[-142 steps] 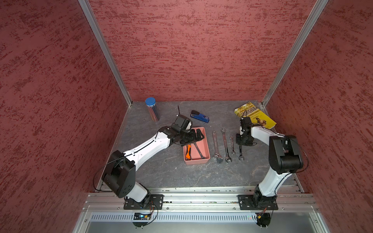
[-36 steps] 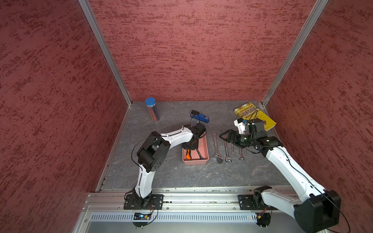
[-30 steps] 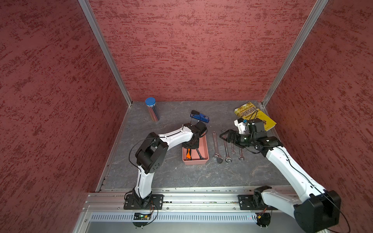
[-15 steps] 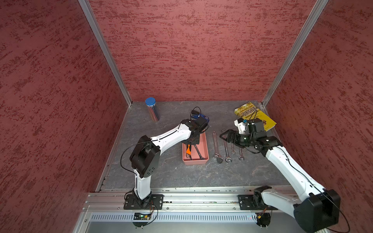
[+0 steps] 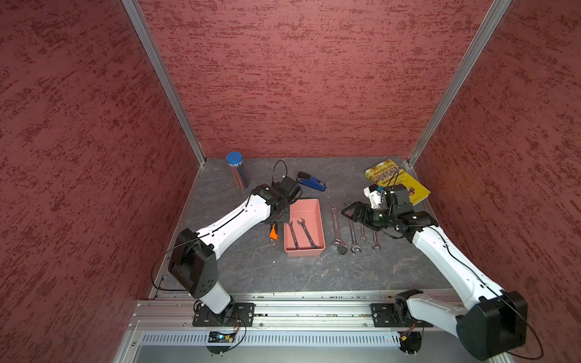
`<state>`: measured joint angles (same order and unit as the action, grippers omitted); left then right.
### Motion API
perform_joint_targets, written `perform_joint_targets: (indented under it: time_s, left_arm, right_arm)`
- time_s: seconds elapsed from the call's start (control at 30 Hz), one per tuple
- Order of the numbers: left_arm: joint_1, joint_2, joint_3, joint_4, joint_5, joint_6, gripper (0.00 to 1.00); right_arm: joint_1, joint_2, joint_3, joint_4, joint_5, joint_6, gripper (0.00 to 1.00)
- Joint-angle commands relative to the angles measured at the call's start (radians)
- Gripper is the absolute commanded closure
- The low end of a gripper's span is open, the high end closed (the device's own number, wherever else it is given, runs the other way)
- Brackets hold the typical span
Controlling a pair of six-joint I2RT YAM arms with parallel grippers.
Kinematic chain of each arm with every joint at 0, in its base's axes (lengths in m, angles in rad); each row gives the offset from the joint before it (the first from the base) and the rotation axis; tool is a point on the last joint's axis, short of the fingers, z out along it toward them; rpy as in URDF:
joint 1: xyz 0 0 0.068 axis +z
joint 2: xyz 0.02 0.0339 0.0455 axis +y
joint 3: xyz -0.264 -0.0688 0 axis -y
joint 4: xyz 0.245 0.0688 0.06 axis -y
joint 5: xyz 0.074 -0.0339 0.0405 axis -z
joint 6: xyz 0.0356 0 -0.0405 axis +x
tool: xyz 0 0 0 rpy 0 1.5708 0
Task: Take out the wrench from the storage box
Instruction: Place the wrench at the center of the board.
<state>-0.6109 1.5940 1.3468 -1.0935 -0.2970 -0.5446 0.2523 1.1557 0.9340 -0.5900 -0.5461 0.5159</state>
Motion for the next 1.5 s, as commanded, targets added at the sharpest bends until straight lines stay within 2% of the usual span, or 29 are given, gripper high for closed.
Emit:
perform_joint_targets:
  time_s: [0.0,0.23,0.53,0.87,1.03,1.3,1.47]
  left_arm:
    - [0.045,-0.034,-0.068,0.081,-0.01,0.04,0.88]
    - [0.11,0.011,-0.18,0.244,0.043,0.074,0.88]
    - [0.109,0.158,-0.221,0.376,0.105,0.064,0.87]
    - [0.116,0.222,-0.277,0.441,0.158,0.053,0.84]
    - [0.124,0.227,-0.3,0.448,0.171,0.048,0.74]
    - [0.135,0.17,-0.275,0.4,0.183,0.055,0.52]
    - [0.142,0.068,-0.227,0.305,0.162,0.058,0.49]
  right_arm:
    - [0.008,0.006,0.027,0.025,-0.013,-0.012,0.02]
    - [0.013,0.002,0.03,0.012,-0.003,-0.01,0.02]
    - [0.012,0.002,0.043,-0.025,0.027,-0.022,0.01]
    - [0.012,0.015,0.056,-0.036,0.036,-0.026,0.02]
    - [0.012,0.021,0.059,-0.036,0.037,-0.027,0.02]
    - [0.012,0.031,0.075,-0.039,0.033,-0.03,0.02]
    - [0.012,0.034,0.088,-0.045,0.027,-0.037,0.02]
